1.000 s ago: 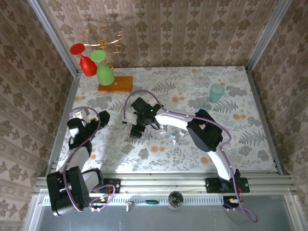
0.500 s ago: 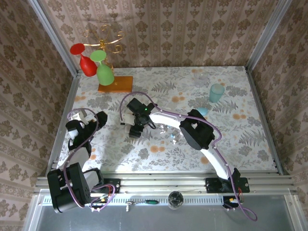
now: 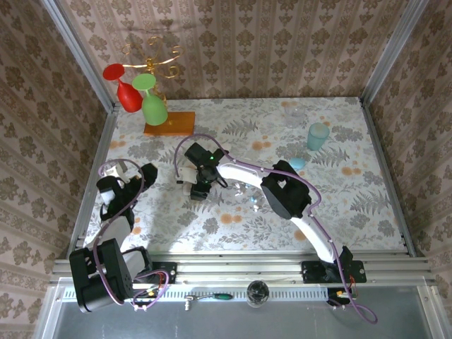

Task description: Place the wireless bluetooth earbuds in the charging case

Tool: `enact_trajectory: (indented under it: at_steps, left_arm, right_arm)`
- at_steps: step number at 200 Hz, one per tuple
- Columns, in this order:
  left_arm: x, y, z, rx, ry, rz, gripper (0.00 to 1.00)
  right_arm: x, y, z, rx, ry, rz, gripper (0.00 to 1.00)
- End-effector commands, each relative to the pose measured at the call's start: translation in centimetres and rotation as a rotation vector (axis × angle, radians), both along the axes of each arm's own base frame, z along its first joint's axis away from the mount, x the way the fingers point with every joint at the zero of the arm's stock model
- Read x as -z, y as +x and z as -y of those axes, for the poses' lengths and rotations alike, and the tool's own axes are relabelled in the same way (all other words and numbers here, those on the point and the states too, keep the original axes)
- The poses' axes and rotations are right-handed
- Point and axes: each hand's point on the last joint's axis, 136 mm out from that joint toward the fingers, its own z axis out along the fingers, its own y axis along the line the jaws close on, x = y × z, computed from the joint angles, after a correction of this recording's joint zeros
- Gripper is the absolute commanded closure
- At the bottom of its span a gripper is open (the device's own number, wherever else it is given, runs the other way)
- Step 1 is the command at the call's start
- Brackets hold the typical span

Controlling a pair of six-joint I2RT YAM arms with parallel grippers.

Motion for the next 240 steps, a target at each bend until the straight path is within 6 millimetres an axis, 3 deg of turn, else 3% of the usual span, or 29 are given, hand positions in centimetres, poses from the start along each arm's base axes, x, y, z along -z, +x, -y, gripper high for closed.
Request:
enact_trajectory:
  at_steps: [1,33,53,91,128,163,184,212,240]
  left_arm:
    - [0.4,-0.1,-0.3,-0.024,-0.015,-0.02,0.0]
    - [0.8,-0.1,-0.3,-0.035,-0.018,-0.042,0.0]
    - [0.9,-0.2,-0.1,-0.039,-0.016,-0.047,0.0]
    - [-0.1,0.1,1.8,0.017,0.012,-0.031,0.0]
    - [-0.3,0.4,6.4,0.19,0.01,-0.027,0.0]
    - [-0.7,-0.1,11.1,0.353,-0.041,-0.031,0.02]
    - [-0.8,-0.9,14.5,0.484,-0.05,-0.034,0.09]
    - [-0.9,-1.9,18.7,0.644,-0.115,-0.056,0.16]
    - [-1.6,-2.1,21.6,0.734,-0.197,-0.042,0.28]
  right_arm:
    - [1.9,-1.2,0.5,-0.022,-0.044,-0.066,0.42]
    - [1.6,-1.3,0.6,-0.023,-0.045,-0.062,0.52]
    - [0.7,-1.1,0.7,-0.014,-0.026,-0.033,0.53]
    - [-3.1,0.1,1.4,0.046,0.098,0.078,0.55]
    - [-6.8,0.5,4.5,0.104,0.207,0.137,0.56]
    - [-8.3,0.6,8.7,0.148,0.2,0.195,0.56]
    - [-9.4,0.4,10.3,0.155,0.208,0.219,0.56]
    - [-10.6,-0.3,11.1,0.144,0.247,0.232,0.56]
    - [-11.2,-0.6,11.3,0.138,0.268,0.237,0.56]
